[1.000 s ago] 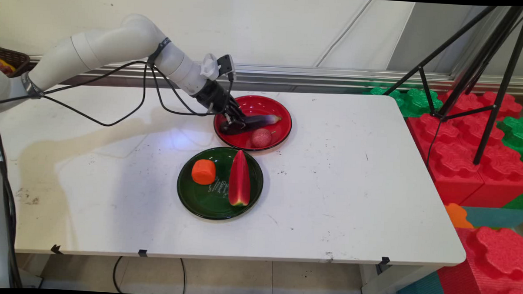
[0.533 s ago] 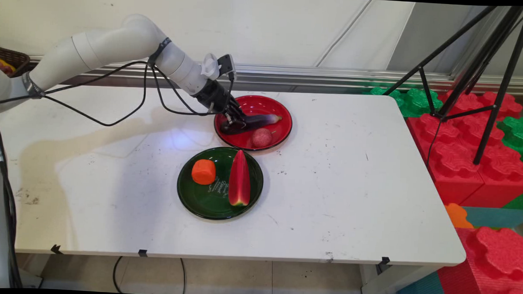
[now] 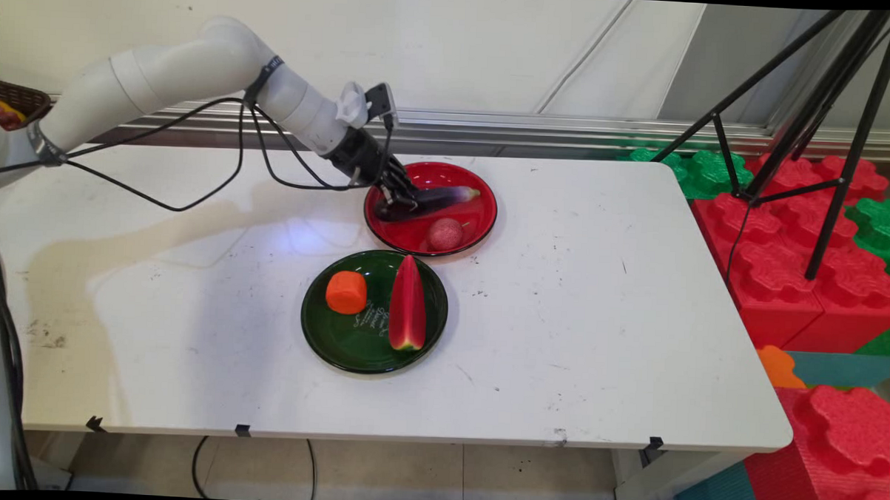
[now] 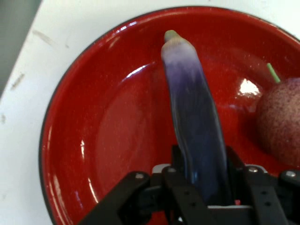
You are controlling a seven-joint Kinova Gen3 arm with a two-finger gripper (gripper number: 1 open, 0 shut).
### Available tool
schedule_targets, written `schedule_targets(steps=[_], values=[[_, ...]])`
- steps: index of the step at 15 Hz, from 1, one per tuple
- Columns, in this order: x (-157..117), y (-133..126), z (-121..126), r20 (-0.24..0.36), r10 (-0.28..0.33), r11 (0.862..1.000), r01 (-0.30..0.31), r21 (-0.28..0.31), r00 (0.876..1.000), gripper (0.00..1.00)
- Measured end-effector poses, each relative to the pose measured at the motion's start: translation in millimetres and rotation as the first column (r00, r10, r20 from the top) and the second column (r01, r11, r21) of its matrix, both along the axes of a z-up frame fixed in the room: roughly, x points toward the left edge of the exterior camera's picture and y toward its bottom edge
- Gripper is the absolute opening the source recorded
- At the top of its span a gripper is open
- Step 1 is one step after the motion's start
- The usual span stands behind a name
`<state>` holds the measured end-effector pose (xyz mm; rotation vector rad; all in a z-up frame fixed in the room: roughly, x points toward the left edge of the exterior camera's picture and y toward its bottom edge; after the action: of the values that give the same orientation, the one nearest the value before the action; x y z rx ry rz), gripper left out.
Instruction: Place the picked object on the table
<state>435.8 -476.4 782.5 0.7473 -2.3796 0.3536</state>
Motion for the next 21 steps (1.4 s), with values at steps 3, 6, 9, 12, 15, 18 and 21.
schedule_targets(steps=[3, 6, 9, 12, 15, 18, 21], values=[[7.1, 7.8, 12.0, -0.005, -0.009, 1.0, 0.009, -0.02, 1.0, 0.0], [18.1, 19.4, 27.9, -0.009, -0.019, 0.999, 0.019, -0.042, 1.0, 0.0], [30.7, 33.6, 44.7, -0.009, -0.033, 0.998, 0.033, -0.06, 0.999, 0.0], [42.8, 46.6, 58.7, -0.016, -0.031, 0.997, 0.03, -0.066, 0.999, 0.0], [59.7, 62.8, 73.1, -0.028, -0.014, 0.998, 0.012, -0.063, 1.0, 0.0], [76.7, 79.5, 82.2, -0.022, -0.007, 0.999, 0.006, -0.049, 1.0, 0.0], [94.7, 97.2, 87.2, 0.001, 0.0, 0.999, 0.0, -0.032, 1.0, 0.0]])
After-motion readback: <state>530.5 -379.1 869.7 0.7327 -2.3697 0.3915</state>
